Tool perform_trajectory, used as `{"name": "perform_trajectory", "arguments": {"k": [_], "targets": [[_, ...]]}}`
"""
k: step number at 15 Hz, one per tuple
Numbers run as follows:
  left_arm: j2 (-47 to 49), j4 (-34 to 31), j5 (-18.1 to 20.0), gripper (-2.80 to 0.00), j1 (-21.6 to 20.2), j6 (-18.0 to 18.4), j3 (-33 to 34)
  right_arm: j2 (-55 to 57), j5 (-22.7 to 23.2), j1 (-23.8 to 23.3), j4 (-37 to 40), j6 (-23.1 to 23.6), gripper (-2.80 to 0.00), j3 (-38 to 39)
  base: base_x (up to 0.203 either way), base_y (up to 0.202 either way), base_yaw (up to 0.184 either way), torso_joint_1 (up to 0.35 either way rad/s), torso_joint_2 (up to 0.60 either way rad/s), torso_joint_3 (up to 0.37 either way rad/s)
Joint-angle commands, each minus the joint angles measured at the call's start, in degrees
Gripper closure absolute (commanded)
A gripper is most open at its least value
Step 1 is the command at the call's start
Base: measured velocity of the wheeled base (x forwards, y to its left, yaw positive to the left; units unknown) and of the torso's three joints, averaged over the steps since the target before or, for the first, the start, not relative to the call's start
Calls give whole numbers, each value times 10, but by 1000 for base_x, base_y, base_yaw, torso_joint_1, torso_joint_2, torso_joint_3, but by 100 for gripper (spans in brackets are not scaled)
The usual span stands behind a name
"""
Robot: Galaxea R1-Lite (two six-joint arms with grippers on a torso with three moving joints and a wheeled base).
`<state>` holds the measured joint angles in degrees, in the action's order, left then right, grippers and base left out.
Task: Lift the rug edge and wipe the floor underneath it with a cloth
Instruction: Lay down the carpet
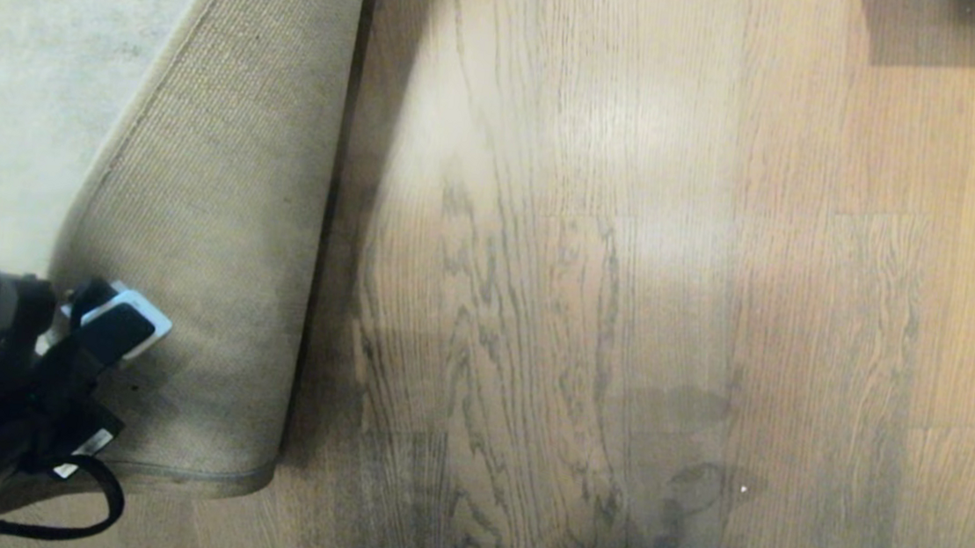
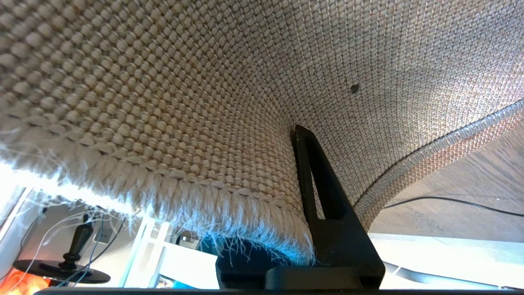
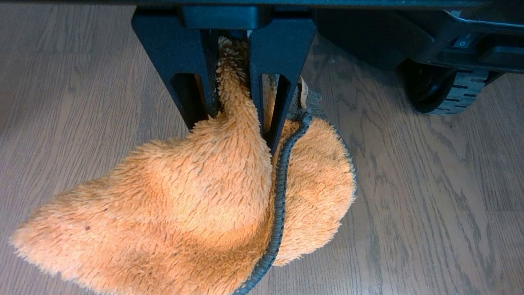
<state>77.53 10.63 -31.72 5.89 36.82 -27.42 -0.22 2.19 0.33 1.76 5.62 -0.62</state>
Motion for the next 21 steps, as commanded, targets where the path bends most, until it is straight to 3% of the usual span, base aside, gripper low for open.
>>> {"name": "perform_trajectory", "arguments": {"k": [1,3,5,9,21], "targets": [[0,0,-2,0,0,2,1,2,0,0,0,-2,0,2,0,0,0,0,0,0],[0,1,-2,0,0,2,4,2,1,0,-1,3,0,2,0,0,0,0,0,0],[0,1,-2,0,0,2,7,2,13,0,-1,42,0,3,0,0,0,0,0,0],[-1,10,-2,0,5,1,12,2,12,0,-4,11,0,3,0,0,0,0,0,0],[-8,22,-4,0,6,1,20,2,12,0,-7,13,0,4,0,0,0,0,0,0]]}}
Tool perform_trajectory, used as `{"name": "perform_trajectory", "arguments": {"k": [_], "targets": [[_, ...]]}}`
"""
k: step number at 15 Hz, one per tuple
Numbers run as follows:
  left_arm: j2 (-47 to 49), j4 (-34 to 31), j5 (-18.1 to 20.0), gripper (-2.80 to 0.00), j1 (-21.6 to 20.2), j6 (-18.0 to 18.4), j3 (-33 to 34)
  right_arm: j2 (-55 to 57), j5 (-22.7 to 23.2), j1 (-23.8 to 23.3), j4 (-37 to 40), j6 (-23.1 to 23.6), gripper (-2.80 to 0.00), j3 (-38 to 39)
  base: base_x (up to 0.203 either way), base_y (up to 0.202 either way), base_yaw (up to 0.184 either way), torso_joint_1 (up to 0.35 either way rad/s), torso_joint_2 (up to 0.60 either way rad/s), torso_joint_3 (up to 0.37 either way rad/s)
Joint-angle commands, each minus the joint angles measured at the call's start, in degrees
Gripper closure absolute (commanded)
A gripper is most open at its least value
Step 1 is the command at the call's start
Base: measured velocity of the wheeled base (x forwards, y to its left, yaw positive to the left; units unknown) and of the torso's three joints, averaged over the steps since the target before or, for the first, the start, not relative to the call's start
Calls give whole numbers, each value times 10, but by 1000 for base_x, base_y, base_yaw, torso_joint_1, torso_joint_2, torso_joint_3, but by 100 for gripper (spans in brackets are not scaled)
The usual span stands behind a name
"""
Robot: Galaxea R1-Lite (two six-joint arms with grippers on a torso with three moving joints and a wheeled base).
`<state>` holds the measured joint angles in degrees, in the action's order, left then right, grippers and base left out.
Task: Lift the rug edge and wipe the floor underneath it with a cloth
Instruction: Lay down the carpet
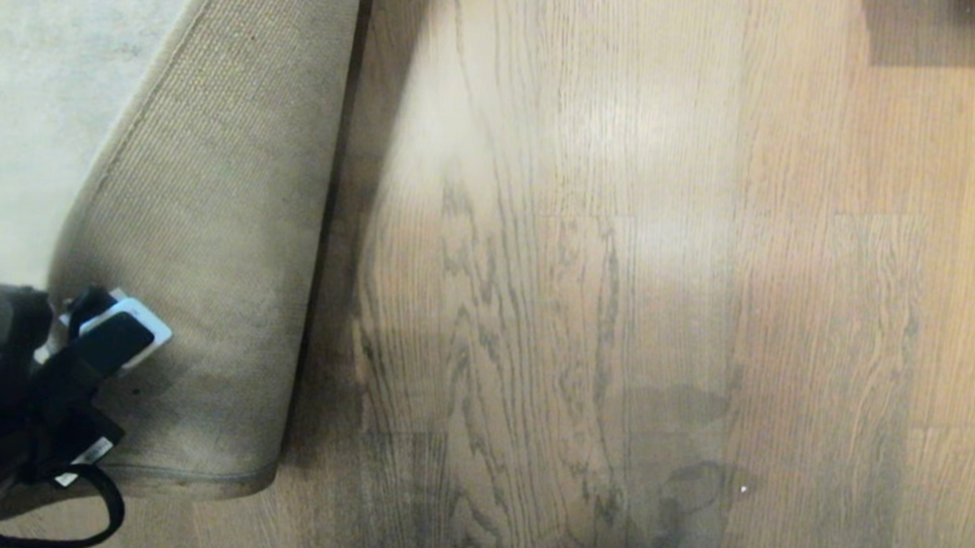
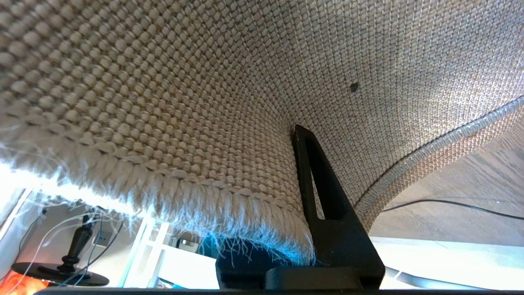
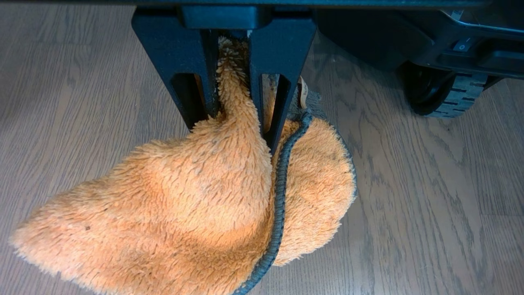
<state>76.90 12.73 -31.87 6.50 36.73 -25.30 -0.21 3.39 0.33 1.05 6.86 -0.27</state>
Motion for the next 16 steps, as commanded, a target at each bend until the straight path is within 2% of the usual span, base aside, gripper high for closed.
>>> {"name": "perform_trajectory", "arguments": {"k": [1,16], "targets": [[-3,1,-2,0,-1,2,-3,2,0,0,0,1,0,0,0,0,0,0,0,0],[-14,14,0,0,0,1,-5,2,0,0,0,1,0,0,0,0,0,0,0,0]]}}
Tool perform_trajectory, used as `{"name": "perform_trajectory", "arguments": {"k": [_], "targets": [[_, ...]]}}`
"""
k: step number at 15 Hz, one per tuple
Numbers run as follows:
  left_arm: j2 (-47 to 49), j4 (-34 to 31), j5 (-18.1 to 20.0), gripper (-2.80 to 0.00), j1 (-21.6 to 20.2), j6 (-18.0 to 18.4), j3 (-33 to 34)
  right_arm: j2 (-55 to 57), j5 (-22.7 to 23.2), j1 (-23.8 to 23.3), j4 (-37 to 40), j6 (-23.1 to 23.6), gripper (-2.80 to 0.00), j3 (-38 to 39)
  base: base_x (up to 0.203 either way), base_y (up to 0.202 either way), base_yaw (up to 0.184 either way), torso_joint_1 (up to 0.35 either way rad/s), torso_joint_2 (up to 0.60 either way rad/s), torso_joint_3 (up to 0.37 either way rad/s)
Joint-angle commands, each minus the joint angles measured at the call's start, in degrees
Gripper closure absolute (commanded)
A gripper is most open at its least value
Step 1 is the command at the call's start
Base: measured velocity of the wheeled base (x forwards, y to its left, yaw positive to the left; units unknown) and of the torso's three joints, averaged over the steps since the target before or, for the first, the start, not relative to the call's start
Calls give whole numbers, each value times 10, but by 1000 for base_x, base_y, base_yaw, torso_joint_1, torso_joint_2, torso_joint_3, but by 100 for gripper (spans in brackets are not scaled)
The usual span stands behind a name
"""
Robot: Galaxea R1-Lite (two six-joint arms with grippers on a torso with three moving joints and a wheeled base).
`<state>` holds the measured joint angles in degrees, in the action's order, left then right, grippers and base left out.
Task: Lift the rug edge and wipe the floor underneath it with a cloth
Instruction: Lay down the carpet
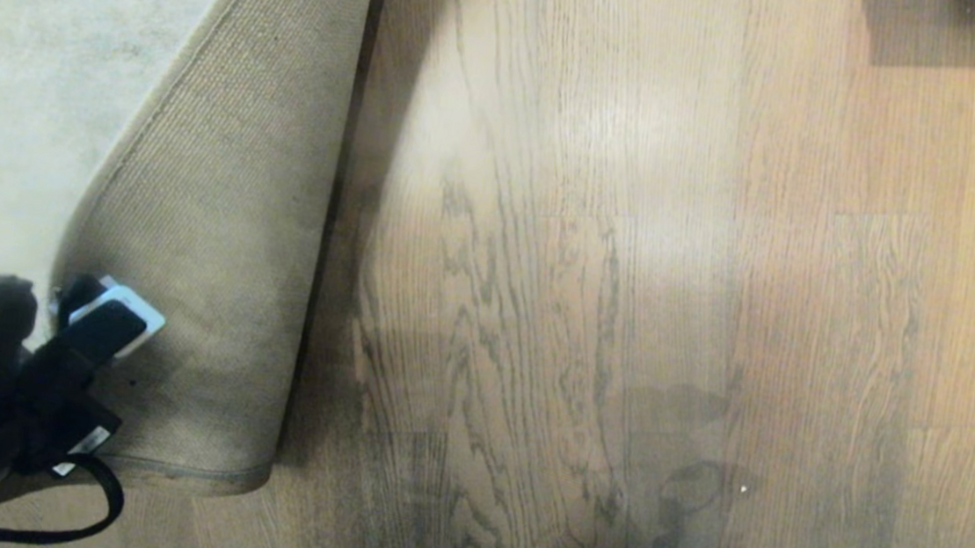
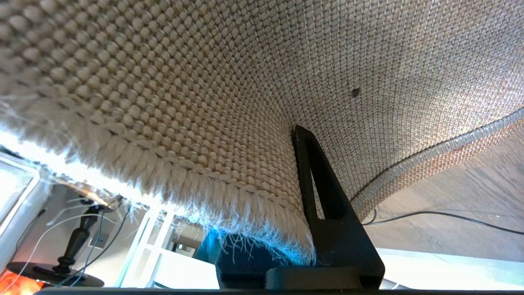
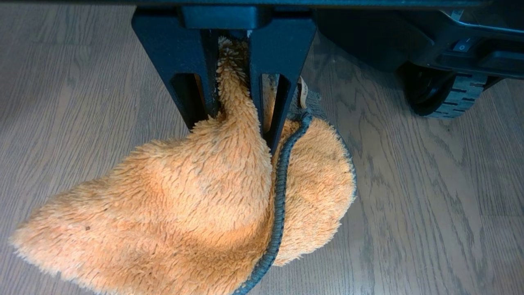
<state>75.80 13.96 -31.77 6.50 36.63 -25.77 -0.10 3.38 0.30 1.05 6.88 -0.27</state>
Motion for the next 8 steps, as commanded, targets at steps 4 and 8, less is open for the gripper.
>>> {"name": "perform_trajectory", "arguments": {"k": [4,8], "targets": [[0,2,0,0,0,0,-2,1,1,0,0,1,0,0,0,0,0,0,0,0],[5,20,2,0,6,1,-1,1,1,0,0,1,0,0,0,0,0,0,0,0]]}}
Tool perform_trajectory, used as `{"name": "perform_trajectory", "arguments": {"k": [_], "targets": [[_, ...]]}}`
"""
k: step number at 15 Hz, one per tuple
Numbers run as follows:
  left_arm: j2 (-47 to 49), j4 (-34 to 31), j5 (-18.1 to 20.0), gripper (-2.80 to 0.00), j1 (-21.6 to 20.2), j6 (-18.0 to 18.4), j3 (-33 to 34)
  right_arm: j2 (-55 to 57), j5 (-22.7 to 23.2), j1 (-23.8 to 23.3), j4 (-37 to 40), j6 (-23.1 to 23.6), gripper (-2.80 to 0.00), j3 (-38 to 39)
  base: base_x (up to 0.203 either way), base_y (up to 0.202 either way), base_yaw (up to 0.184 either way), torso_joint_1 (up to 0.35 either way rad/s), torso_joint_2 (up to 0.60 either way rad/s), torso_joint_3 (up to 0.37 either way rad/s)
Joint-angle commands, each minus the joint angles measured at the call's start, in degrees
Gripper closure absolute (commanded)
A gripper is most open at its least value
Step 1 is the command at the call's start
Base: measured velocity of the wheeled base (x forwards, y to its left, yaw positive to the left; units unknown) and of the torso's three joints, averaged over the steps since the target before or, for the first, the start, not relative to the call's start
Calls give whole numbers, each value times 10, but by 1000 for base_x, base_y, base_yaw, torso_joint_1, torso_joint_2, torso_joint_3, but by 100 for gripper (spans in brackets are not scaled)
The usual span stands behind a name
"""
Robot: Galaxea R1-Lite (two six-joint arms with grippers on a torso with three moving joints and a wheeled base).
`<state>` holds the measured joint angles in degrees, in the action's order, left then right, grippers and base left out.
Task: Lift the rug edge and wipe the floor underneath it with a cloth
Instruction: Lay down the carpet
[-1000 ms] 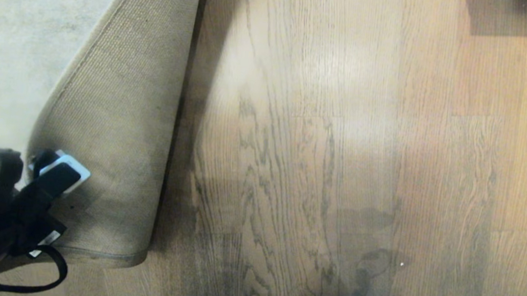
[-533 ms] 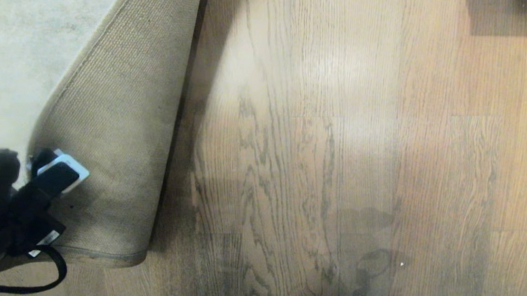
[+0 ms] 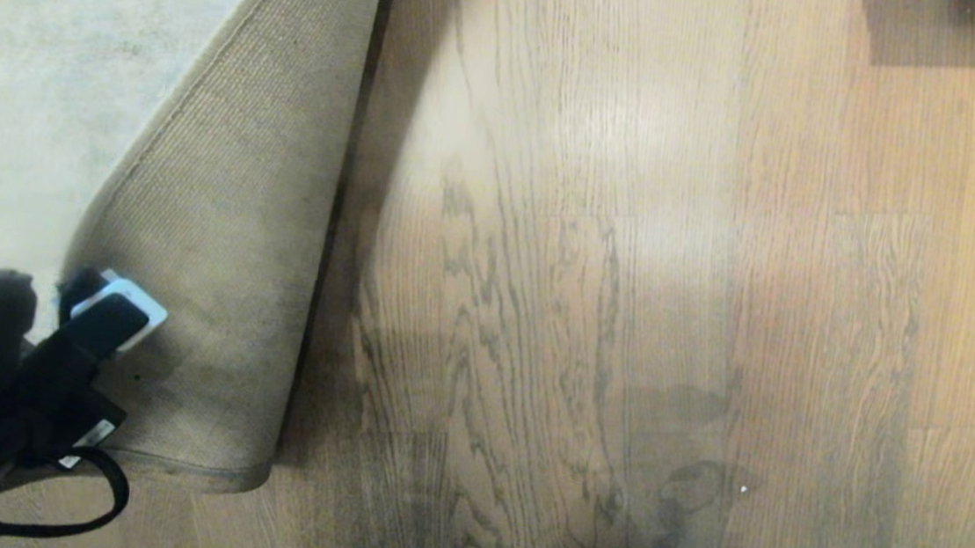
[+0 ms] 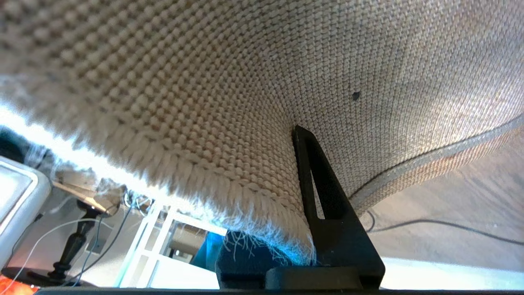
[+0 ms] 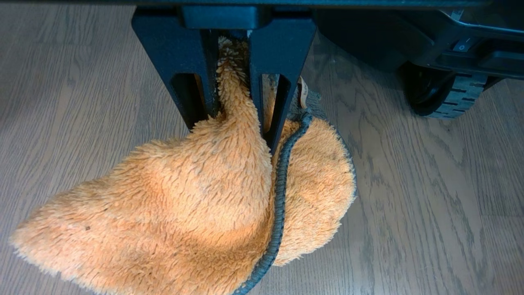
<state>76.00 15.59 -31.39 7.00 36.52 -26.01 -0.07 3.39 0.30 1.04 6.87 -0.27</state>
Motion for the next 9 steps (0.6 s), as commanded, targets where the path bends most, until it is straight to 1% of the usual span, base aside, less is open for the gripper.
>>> {"name": "perform_trajectory", "arguments": {"k": [1,9], "targets": [[4,5,-1,0,1,3,1,1,0,0,0,1,0,0,0,0,0,0,0,0],[4,5,4,0,10,-5,6,1,0,0,0,1,0,0,0,0,0,0,0,0]]}}
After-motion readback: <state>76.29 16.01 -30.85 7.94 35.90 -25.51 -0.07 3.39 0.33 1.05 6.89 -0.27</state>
